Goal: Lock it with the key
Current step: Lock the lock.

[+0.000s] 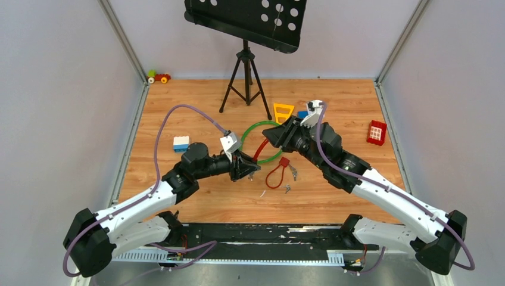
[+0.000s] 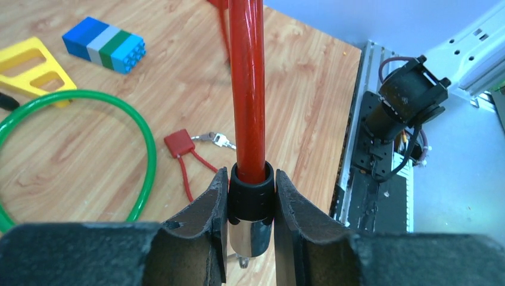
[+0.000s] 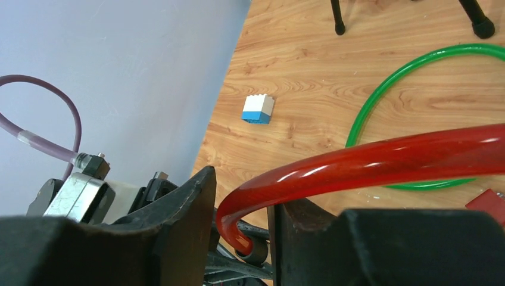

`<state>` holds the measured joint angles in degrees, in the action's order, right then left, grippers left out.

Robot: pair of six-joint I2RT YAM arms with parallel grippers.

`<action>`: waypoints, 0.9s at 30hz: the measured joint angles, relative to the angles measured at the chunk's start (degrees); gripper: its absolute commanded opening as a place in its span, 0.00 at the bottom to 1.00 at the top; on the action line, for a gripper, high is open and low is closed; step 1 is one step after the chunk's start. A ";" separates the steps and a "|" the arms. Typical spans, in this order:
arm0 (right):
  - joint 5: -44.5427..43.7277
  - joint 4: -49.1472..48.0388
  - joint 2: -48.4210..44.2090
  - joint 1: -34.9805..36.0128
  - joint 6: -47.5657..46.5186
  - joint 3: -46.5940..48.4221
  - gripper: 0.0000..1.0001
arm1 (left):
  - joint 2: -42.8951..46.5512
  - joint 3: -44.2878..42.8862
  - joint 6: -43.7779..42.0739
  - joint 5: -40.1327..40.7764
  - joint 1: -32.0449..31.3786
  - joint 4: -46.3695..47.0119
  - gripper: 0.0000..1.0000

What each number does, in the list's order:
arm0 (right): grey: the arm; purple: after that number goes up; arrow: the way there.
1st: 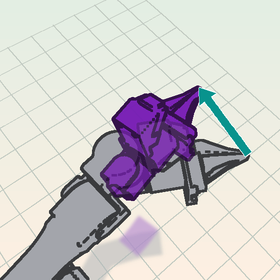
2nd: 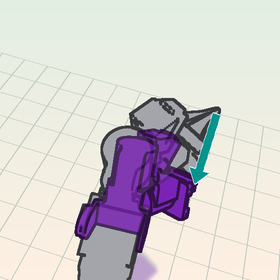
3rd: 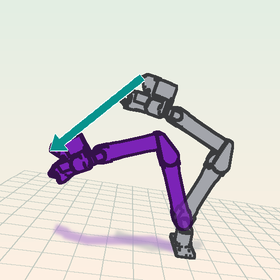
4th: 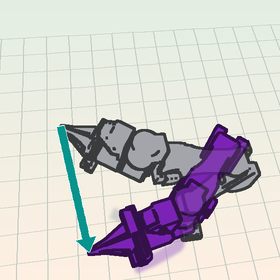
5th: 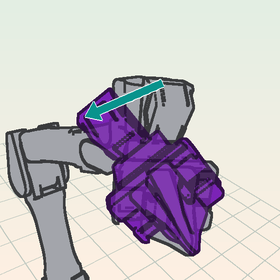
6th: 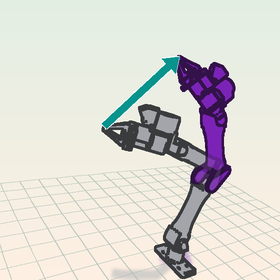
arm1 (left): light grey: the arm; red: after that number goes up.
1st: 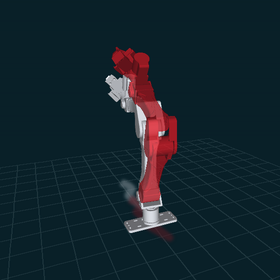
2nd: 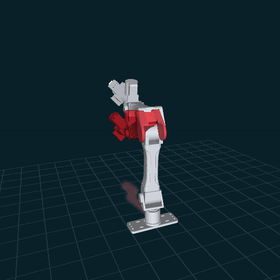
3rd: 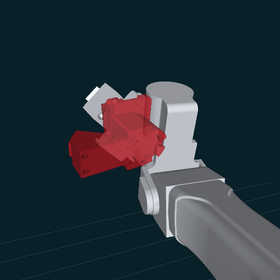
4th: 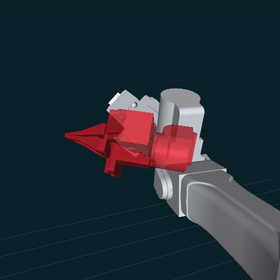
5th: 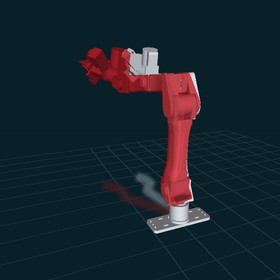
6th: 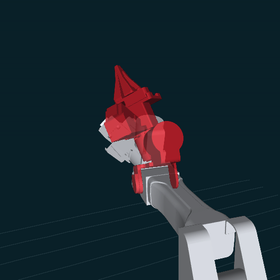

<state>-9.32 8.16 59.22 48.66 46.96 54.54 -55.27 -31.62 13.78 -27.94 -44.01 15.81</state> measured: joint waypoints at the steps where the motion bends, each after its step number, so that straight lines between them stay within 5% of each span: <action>1: 0.00 0.00 -0.28 -0.02 -0.63 0.00 0.44 | 0.24 0.55 0.02 0.04 0.02 1.38 0.00; 9: 1.18 -2.08 -4.31 0.00 -5.14 0.07 0.59 | 2.71 4.92 1.64 -0.24 0.02 10.69 0.00; 27: 9.75 -6.64 -19.56 0.00 -13.92 -8.87 0.55 | 11.89 7.02 1.64 -3.98 0.00 27.02 0.00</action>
<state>0.43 1.52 39.66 48.66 33.04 45.67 -43.38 -24.60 15.42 -31.92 -44.01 42.83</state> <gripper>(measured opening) 0.547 0.321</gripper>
